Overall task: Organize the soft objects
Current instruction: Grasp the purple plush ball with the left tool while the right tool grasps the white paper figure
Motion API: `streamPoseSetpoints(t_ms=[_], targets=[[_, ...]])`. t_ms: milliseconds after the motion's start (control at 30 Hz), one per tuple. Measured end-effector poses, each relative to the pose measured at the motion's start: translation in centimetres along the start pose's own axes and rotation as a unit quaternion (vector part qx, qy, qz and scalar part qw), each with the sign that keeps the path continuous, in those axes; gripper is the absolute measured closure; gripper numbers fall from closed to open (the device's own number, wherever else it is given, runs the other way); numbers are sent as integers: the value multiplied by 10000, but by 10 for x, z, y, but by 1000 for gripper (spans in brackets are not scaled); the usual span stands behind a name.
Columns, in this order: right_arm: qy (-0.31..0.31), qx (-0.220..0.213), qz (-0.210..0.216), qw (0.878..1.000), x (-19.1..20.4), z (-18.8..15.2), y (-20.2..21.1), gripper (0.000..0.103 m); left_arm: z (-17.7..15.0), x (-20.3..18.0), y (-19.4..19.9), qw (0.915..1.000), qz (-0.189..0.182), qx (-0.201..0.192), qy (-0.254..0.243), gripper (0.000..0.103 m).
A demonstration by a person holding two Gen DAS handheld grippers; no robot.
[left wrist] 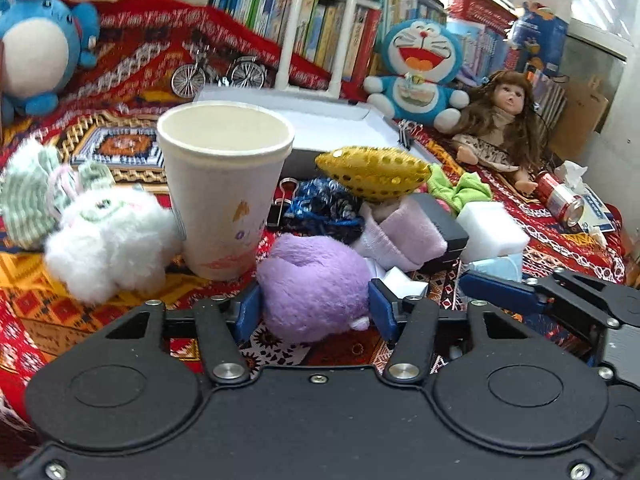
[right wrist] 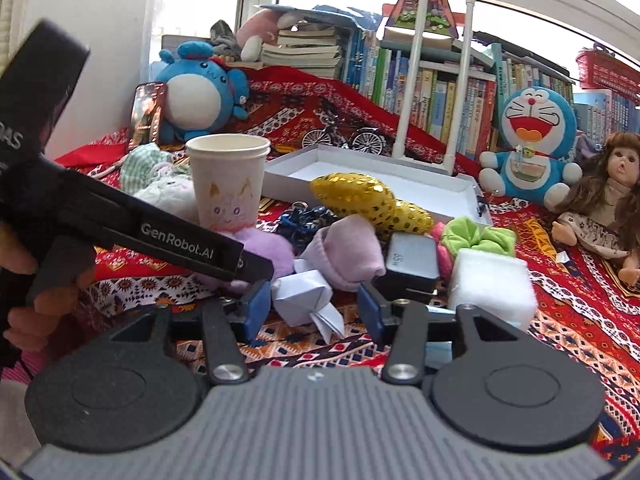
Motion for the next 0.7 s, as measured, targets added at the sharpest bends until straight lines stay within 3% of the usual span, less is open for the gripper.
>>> streamPoseSetpoints(t_ms=[333, 700], targets=[[180, 119, 114, 9997, 12, 1, -12, 38, -7, 20, 23, 9999, 118, -36, 72, 49], [193, 81, 85, 9997, 18, 7, -20, 38, -13, 27, 18, 9996, 229, 56, 132, 49]])
Point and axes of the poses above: each gripper's, at about its wrist camera, not at the fingertips, and y roughly against the way its jaws point, x to its left, z to its top, the point moved 10 cm from there along -y, roughly the way its jaws point, and after that the axes turned 14 degrees about x, right-handed, at the moved point
